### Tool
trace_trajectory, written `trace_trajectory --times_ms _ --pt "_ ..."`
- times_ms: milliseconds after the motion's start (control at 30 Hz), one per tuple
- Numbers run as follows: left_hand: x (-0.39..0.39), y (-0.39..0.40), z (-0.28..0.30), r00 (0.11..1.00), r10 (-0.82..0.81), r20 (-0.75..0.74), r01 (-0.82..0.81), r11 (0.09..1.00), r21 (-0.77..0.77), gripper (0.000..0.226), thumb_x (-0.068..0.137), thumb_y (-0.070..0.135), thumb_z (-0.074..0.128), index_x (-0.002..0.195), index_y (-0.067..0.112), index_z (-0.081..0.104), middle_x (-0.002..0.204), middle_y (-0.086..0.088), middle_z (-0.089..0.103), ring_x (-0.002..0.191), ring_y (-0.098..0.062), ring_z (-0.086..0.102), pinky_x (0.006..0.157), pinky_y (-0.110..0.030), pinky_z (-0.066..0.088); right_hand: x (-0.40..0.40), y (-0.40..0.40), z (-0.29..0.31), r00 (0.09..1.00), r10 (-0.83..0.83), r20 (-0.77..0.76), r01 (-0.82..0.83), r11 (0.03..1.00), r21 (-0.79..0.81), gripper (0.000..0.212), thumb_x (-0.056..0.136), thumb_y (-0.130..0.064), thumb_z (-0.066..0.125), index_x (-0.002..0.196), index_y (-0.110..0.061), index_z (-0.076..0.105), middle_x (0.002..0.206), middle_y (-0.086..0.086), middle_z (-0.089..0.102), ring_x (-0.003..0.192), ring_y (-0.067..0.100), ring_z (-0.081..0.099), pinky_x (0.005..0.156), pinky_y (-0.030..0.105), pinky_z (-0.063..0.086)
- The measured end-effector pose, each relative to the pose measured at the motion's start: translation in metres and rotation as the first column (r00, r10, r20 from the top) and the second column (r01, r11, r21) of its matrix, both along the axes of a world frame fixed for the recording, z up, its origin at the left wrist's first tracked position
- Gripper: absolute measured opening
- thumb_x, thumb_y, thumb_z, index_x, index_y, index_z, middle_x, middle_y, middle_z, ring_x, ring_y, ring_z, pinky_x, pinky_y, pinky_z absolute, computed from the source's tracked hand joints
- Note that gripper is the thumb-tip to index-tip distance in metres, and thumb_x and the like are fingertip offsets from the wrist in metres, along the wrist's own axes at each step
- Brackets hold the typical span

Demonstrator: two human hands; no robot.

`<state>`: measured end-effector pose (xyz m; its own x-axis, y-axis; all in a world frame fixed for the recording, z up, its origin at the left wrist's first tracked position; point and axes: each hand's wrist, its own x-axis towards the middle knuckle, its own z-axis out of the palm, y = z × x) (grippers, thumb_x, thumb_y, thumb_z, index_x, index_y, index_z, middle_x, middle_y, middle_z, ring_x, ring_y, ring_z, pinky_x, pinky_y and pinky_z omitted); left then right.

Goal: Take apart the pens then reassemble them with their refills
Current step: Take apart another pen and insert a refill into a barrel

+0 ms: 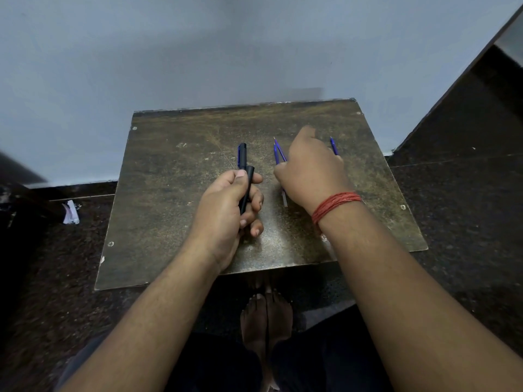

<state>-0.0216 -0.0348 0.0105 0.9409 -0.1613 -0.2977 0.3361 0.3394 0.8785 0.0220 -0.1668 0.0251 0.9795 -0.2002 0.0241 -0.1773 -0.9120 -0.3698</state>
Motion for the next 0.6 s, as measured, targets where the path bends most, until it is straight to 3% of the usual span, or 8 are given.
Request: trace_trajectory --times_ms 100,167,300,400,500,600 --pt "0.0 0.0 -0.002 1.0 -0.011 0.015 0.011 1.0 0.01 0.027 0.107 0.018 0.035 0.113 0.005 0.058 0.057 -0.004 0.047 0.034 -0.006 0.024 0.036 -0.018 0.03 -0.008 0.006 0.014 0.998 0.034 -0.055 -0.014 0.944 0.328 0.043 0.086 -0.028 0.067 0.116 -0.008 0.044 0.095 0.007 0.066 0.088 0.027 0.065 0.076 0.039 0.052" --pt "0.001 -0.001 -0.003 0.999 -0.019 0.027 0.018 1.0 0.026 0.029 0.107 0.018 0.034 0.117 0.005 0.059 0.059 -0.006 0.046 0.035 -0.006 0.024 0.035 -0.019 0.03 -0.012 0.013 0.013 0.994 0.072 -0.086 -0.026 0.894 0.447 0.04 0.085 -0.029 0.068 0.114 -0.012 0.046 0.092 0.004 0.067 0.082 0.022 0.065 0.074 0.04 0.054" --pt "0.003 0.001 -0.005 0.997 -0.02 0.068 0.014 0.997 0.08 0.029 0.107 0.015 0.034 0.114 0.011 0.062 0.062 -0.01 0.044 0.036 -0.006 0.024 0.034 -0.019 0.031 -0.01 0.021 0.002 0.993 0.068 -0.095 0.004 0.79 0.613 0.038 0.082 -0.023 0.066 0.116 -0.015 0.05 0.091 0.006 0.071 0.084 0.023 0.069 0.079 0.045 0.056" --pt "0.004 0.003 -0.003 0.997 -0.009 0.071 0.005 0.998 0.059 0.028 0.107 0.016 0.035 0.113 0.01 0.062 0.061 -0.009 0.045 0.035 -0.006 0.023 0.034 -0.018 0.031 -0.011 0.02 -0.003 0.996 0.036 -0.076 0.03 0.688 0.725 0.025 0.083 -0.018 0.066 0.107 -0.016 0.058 0.085 0.004 0.07 0.079 0.021 0.069 0.077 0.045 0.058" --pt "0.004 0.004 0.002 0.998 -0.011 0.063 0.01 1.0 0.006 0.027 0.107 0.016 0.035 0.108 0.01 0.061 0.059 -0.008 0.045 0.033 -0.005 0.022 0.034 -0.017 0.029 -0.01 0.018 -0.005 0.999 0.046 0.017 -0.043 0.656 0.754 0.01 0.087 -0.012 0.064 0.095 -0.017 0.067 0.074 -0.004 0.064 0.067 0.008 0.058 0.067 0.034 0.051" --pt "0.002 0.005 0.003 0.997 -0.047 0.058 0.049 0.998 -0.036 0.027 0.106 0.017 0.036 0.102 0.012 0.062 0.058 -0.007 0.048 0.033 -0.004 0.023 0.034 -0.017 0.028 -0.01 0.015 -0.003 0.993 0.039 0.108 -0.109 0.628 0.771 0.008 0.09 -0.013 0.066 0.084 -0.019 0.069 0.071 -0.009 0.063 0.065 0.003 0.056 0.065 0.028 0.049"
